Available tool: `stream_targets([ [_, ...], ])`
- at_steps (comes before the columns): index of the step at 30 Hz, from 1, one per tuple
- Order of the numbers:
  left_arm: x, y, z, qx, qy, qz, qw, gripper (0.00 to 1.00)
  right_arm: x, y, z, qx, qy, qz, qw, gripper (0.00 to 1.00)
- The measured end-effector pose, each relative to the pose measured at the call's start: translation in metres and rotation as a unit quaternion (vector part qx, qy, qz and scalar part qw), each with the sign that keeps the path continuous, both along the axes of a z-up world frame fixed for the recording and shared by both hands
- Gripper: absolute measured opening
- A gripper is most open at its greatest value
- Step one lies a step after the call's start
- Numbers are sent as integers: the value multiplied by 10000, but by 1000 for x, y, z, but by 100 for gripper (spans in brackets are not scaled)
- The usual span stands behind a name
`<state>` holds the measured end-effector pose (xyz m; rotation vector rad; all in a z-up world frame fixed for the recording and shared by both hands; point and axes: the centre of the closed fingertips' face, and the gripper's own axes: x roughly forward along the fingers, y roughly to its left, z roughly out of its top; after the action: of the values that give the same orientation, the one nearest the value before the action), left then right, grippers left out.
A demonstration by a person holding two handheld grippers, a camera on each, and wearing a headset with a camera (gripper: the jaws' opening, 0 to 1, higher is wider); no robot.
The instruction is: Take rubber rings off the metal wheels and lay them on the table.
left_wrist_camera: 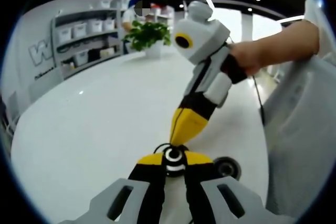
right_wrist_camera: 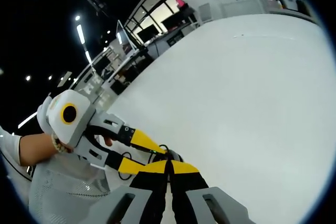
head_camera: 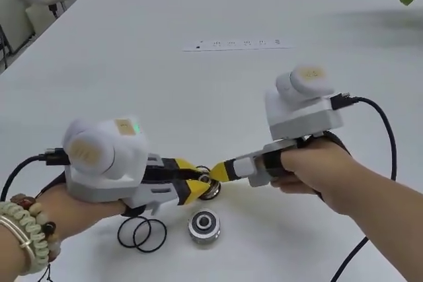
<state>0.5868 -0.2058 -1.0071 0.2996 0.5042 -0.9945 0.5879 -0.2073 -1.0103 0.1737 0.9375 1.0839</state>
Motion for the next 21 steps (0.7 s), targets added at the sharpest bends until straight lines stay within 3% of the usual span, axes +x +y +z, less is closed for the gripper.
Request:
stream_targets([
  [3, -1, 2, 2, 89, 131, 7, 9999, 14, 1, 0, 1, -75, -73, 29, 9999, 0],
  [5, -1, 4, 7, 155, 49, -64, 9998, 15, 1, 1, 4, -82, -120, 23, 9999, 0],
  [10, 1, 9, 35, -61, 5, 49, 10000, 21, 5, 1, 17, 49, -221, -22, 9997, 0],
  [15, -6, 18, 60, 63, -77, -121, 9999, 32, 8, -3, 21, 91, -250, -116, 9996, 0],
  [18, -14, 28, 74, 133, 33, -63, 9999, 36, 8, -5, 24, 114, -248, -173, 9995, 0],
  [21, -23, 36, 84, 91, 23, -48, 9999, 43, 11, -5, 32, 224, -280, -253, 9990, 0],
])
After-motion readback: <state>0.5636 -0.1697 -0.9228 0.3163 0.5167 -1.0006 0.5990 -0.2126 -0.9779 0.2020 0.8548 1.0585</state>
